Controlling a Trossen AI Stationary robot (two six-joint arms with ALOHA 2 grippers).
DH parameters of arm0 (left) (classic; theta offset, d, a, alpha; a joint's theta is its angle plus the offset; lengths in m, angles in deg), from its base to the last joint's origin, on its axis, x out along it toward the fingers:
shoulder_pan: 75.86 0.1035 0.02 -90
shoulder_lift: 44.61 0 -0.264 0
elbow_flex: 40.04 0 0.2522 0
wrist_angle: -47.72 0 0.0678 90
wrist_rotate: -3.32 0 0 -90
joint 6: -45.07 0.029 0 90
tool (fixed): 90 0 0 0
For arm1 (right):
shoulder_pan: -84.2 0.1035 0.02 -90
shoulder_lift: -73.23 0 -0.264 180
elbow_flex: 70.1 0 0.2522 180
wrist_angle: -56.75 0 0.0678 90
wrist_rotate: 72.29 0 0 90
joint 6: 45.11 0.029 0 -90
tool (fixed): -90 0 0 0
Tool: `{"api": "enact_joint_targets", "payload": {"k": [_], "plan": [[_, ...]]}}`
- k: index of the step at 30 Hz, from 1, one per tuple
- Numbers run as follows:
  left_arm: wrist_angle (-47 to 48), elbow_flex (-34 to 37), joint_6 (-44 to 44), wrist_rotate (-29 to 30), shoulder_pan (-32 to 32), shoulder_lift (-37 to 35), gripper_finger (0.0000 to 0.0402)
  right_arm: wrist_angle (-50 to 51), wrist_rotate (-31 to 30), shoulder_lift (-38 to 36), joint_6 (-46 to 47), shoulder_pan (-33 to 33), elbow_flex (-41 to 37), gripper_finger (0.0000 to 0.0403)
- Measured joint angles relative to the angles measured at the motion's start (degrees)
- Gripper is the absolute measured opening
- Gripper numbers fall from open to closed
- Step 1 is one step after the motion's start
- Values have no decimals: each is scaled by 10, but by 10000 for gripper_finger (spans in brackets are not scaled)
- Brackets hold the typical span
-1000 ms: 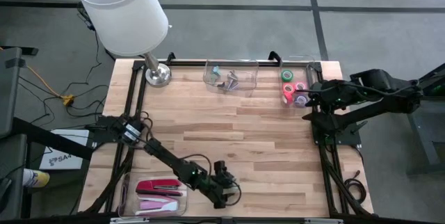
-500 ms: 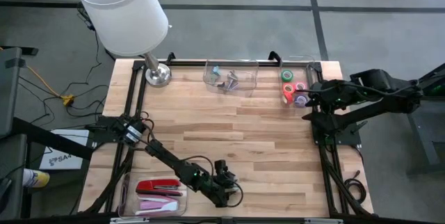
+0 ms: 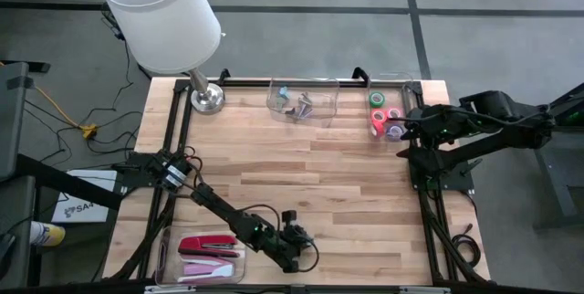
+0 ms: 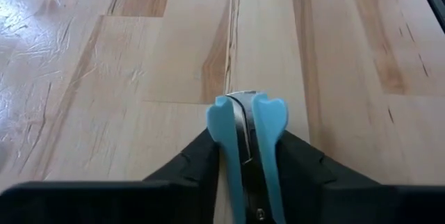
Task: Pick and place Stapler, Stapler remover, tape
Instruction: Put the blue staple remover into the top left transparent bin
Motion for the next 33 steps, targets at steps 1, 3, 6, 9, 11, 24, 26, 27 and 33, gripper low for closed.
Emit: {"api": "enact_joint_targets", "payload": {"k": [1, 3, 6, 9, 11, 24, 26, 27, 33], "plan": [[-1, 0, 0, 0, 0, -1, 101, 0, 0, 0, 0, 0, 0, 267], [0, 1, -2, -2, 1, -4, 94, 0, 0, 0, 0, 0, 0, 267], [13, 2, -23, 7, 5, -13, 94, 1, 0, 0, -3, 0, 0, 267], [37, 2, -56, 17, 20, -32, 94, 3, 0, 0, -7, 0, 0, 267], [58, 1, -75, 21, 35, -50, 95, 3, 0, 0, -13, 0, 0, 267], [115, 1, -89, 23, 187, -149, 101, 6, -42, 0, -28, 0, 0, 267], [114, 1, -89, 23, 216, -159, 102, 6, -50, 0, -34, 0, 0, 267], [113, 1, -89, 24, 230, -162, 102, 6, -55, 0, -35, 0, 0, 267], [110, -1, -99, 22, 317, -167, 102, 6, -82, 0, -50, 0, 0, 267]]}}
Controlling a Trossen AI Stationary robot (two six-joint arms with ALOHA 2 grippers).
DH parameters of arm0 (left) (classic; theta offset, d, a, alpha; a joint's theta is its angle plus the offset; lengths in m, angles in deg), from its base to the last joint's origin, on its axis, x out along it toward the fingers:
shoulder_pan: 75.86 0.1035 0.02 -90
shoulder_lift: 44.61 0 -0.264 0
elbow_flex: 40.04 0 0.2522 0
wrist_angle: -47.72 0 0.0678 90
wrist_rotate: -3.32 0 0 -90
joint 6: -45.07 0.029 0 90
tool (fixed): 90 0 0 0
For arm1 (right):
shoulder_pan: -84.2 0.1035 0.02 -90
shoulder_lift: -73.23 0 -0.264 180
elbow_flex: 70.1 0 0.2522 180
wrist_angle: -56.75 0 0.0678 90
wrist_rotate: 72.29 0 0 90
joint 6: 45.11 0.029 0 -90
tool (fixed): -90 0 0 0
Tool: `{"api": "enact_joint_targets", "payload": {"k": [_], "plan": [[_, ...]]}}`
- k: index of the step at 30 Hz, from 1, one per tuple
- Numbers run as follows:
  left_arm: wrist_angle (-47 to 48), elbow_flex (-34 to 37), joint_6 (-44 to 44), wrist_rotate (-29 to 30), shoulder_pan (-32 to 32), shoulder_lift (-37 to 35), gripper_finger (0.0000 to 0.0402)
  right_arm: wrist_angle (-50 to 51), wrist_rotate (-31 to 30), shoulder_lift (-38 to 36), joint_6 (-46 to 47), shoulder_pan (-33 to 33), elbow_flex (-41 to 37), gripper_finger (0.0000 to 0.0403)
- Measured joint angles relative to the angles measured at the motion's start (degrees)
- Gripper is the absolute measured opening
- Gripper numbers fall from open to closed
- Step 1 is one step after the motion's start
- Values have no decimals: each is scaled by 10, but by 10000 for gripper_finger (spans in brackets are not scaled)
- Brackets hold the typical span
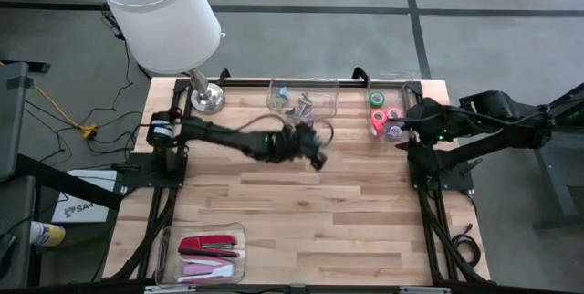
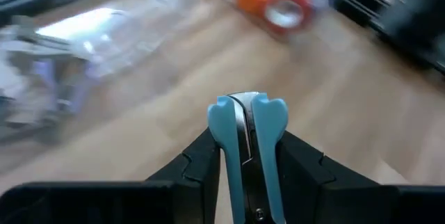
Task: Pick and place Stapler, Stapler remover, tape
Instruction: Put the blue staple remover into the top left transparent bin
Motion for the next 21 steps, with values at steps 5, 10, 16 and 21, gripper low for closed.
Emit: {"api": "enact_joint_targets", "payload": {"k": [5, 10, 16, 21], "plan": [[-1, -19, -22, -8, 65, 0, 102, 1, -24, 0, -11, 0, 0, 267], [21, -56, -27, -11, 122, 0, 103, 1, -47, 0, -20, 0, 0, 267], [107, -82, -84, -30, 178, 0, 103, 1, -73, 0, -21, 0, 0, 267], [176, -82, -190, -79, 215, 0, 103, 1, -92, 0, -7, 0, 0, 267]]}}
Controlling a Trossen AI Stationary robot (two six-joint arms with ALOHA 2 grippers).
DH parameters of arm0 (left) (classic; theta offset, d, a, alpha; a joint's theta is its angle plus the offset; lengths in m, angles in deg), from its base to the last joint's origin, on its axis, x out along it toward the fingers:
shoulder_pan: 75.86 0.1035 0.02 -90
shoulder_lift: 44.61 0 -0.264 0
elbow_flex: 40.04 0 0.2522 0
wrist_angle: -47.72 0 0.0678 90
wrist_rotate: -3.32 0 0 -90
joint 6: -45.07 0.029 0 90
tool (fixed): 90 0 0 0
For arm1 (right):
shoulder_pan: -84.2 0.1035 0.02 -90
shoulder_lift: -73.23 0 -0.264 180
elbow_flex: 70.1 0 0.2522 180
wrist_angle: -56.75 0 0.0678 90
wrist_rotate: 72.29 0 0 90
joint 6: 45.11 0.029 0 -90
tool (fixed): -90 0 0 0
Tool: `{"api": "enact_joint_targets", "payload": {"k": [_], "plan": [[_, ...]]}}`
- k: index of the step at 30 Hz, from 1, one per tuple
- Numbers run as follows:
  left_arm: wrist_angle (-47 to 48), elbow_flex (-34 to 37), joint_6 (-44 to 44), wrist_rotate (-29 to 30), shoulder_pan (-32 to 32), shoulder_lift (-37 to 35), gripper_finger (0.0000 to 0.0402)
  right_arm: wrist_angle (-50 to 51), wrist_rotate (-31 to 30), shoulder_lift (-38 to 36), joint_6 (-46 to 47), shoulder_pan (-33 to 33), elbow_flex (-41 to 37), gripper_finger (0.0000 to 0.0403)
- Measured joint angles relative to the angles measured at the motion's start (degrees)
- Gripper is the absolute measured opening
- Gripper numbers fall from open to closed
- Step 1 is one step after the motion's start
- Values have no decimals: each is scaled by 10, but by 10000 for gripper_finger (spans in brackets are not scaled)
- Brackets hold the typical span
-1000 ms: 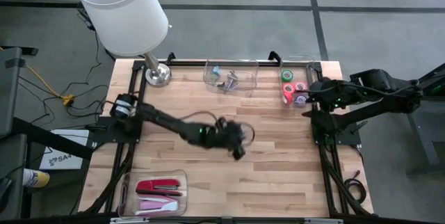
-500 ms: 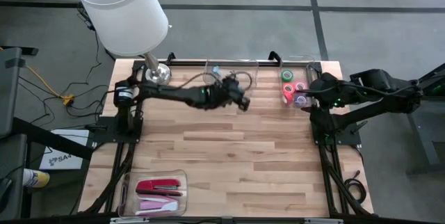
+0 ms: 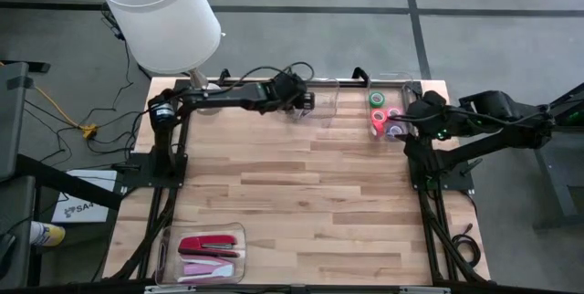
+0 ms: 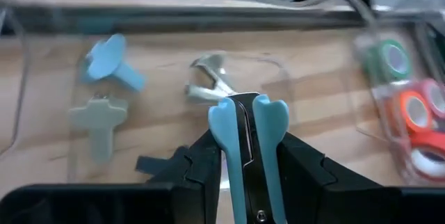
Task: Pick and place Stapler, Stapler remover, tape
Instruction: Put the blue staple remover into the top left transparent bin
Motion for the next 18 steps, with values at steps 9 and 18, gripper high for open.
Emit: {"api": "enact_joint_targets", "payload": {"k": [9, 18], "plan": [[28, 0, -86, -53, 35, 6, 103, -3, -13, 0, 28, 0, 0, 267], [29, 0, -91, -130, 54, 6, 107, -4, -20, 0, 29, 0, 0, 267]]}}
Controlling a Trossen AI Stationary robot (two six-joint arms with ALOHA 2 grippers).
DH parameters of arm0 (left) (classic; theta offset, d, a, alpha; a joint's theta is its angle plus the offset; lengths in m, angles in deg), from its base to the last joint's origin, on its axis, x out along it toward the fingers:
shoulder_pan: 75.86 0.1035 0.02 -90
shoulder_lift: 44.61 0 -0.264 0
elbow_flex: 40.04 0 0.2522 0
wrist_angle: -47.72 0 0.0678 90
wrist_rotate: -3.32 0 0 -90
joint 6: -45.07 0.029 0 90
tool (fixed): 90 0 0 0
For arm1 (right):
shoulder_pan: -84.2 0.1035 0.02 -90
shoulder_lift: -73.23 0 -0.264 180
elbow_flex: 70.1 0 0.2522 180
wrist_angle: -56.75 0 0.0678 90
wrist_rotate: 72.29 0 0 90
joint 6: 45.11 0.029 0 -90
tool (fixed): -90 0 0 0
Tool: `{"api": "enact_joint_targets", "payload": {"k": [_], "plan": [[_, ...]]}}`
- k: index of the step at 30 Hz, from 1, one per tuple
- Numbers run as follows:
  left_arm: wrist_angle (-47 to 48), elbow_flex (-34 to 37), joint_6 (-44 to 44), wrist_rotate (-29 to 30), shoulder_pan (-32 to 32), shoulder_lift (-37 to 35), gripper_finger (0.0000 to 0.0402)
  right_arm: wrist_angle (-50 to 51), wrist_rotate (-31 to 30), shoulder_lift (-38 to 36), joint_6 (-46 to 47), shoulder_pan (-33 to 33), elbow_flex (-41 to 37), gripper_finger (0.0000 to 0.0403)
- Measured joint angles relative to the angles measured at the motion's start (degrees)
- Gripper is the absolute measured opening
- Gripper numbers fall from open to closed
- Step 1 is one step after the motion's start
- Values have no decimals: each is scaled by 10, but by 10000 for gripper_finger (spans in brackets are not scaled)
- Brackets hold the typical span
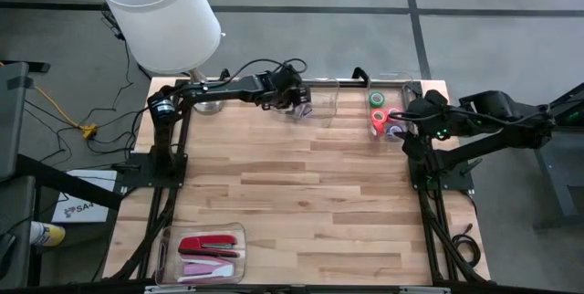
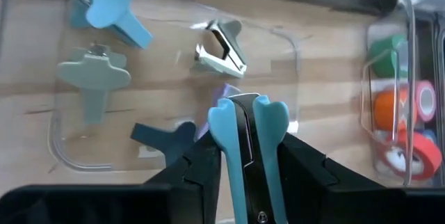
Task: Pick and place Stapler, Stapler remover, tape
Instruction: Put the blue staple remover into the top left transparent bin, then return to Home Position
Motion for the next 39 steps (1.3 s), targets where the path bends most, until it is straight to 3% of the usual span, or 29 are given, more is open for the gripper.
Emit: {"api": "enact_joint_targets", "payload": {"k": [5, 14, 19, 30, 39], "plan": [[-1, 0, 10, -13, -1, 0, 138, 0, 0, 0, -1, 0, 0, 267], [-8, 0, 22, -33, -1, 0, 248, 0, 0, 0, -4, 0, 0, 267], [-20, 0, 24, -33, -1, 0, 287, 0, 0, 0, -3, 0, 0, 267], [-46, 0, 64, -67, 8, -23, 296, 0, 0, 0, -5, 0, 0, 267], [-43, 0, 152, -62, 6, -83, 296, 0, -7, 0, -22, 0, 0, 267]]}}
